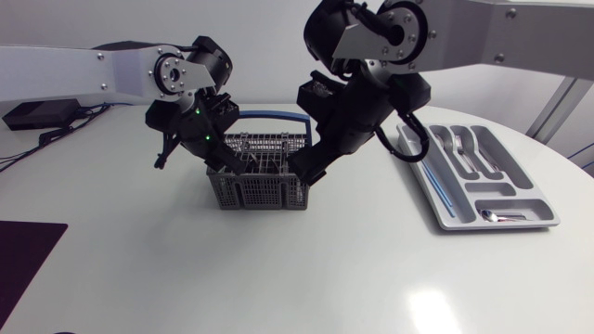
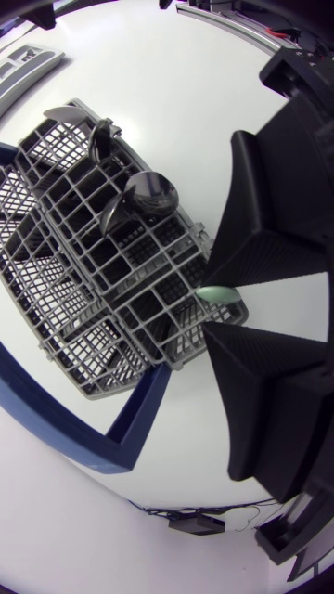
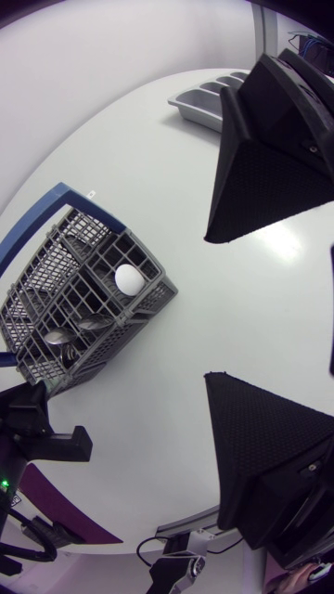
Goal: Unload the cutlery basket into the drawer organizer.
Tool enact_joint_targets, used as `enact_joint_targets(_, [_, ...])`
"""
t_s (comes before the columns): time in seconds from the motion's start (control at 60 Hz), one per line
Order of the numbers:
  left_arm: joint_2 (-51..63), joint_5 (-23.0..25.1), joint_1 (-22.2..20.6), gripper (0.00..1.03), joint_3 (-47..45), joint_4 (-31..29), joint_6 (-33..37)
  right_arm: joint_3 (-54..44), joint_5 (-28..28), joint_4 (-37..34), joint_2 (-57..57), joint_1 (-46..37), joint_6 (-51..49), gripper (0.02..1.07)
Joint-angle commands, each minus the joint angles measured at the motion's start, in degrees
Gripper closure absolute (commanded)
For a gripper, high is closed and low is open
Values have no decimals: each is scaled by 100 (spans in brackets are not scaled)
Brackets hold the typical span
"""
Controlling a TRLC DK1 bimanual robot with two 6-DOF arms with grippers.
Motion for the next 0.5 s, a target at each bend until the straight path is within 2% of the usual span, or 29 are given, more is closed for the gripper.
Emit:
enact_joint_targets(0.0, [163, -29, -38, 84, 142, 43, 161, -147, 32, 67, 138, 14, -55, 7])
enact_joint_targets(0.083, [180, -29, -38, 84, 116, 70, 161, -183, 32, 85, 138, 14, -55, 7])
enact_joint_targets(0.217, [172, -29, -46, 94, 107, 78, 161, -200, 32, 94, 121, 14, -64, 7])
enact_joint_targets(0.483, [101, -29, -64, 98, 45, 70, 161, -253, 41, 94, 94, 23, -55, 7])
